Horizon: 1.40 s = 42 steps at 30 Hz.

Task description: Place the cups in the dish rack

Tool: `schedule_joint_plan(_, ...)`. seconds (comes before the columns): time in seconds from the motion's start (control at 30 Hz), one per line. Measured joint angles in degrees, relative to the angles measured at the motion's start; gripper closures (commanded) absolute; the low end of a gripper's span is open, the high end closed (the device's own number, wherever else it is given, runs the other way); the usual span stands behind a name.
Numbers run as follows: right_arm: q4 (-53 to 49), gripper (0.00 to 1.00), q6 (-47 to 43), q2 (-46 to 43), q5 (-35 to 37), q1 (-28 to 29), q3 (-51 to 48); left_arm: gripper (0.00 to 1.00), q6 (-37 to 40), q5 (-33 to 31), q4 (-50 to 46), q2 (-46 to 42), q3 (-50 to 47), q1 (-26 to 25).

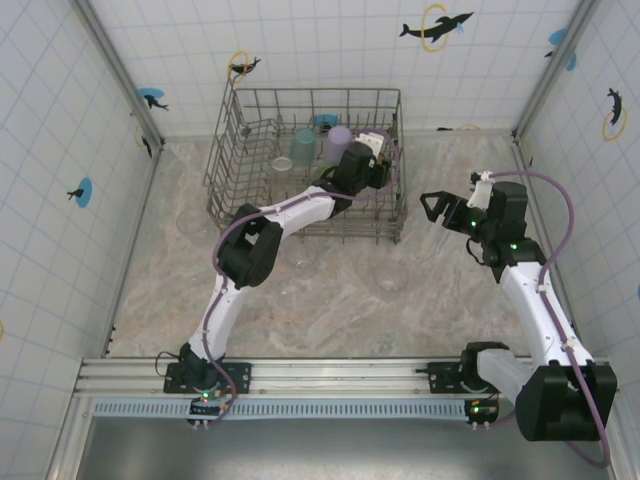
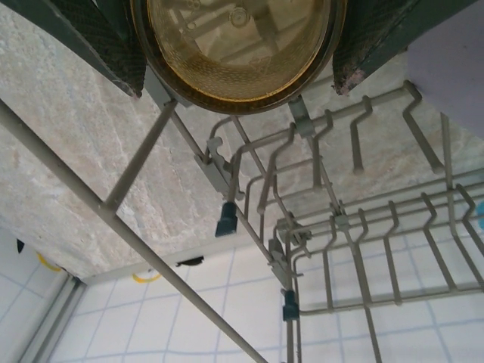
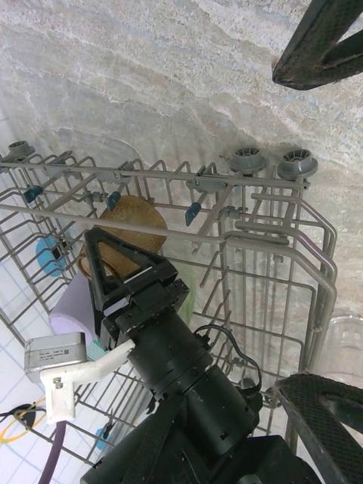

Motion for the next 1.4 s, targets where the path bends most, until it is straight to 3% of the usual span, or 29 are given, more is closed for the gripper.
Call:
schedule_joint_plan(0.07,-0.02,0.0,0.02,0.0,0.02,0.0,0.0,0.68,0.48,-0.98,0.04,0.22,0.31,0.0)
schedule_joint_plan(0.2,-0.02,0.0,0.11,0.0,0.02,0.02,0.0,0.57,0.79,-1.86,0.15,0.31,0.39,-0.07)
schedule_joint_plan(0.27,-0.02,0.0,0.2,0.0,-0.02,0.0,0.0,0.4,0.83,-2.05,0.24,0.28,0.39,-0.11)
schedule_joint_plan(0.57,-0.02,0.0,0.42,0.0,-0.35,0.0,0.0,0.03,-0.31,-1.79,1.53,-0.42,-0.68,-0.15)
schedule_joint_plan(1.0,-0.04,0.0,0.66,-0.02,-0.68,0.02,0.0,0.03,-3.87,-1.01,2.19,-4.0,-3.32,-0.5)
schedule_joint_plan(1.4,-0.22,0.0,1.01,-0.02,-1.18,0.17,0.0,0.02,-6.78,-3.39,2.91,-19.98,-8.44,-1.11)
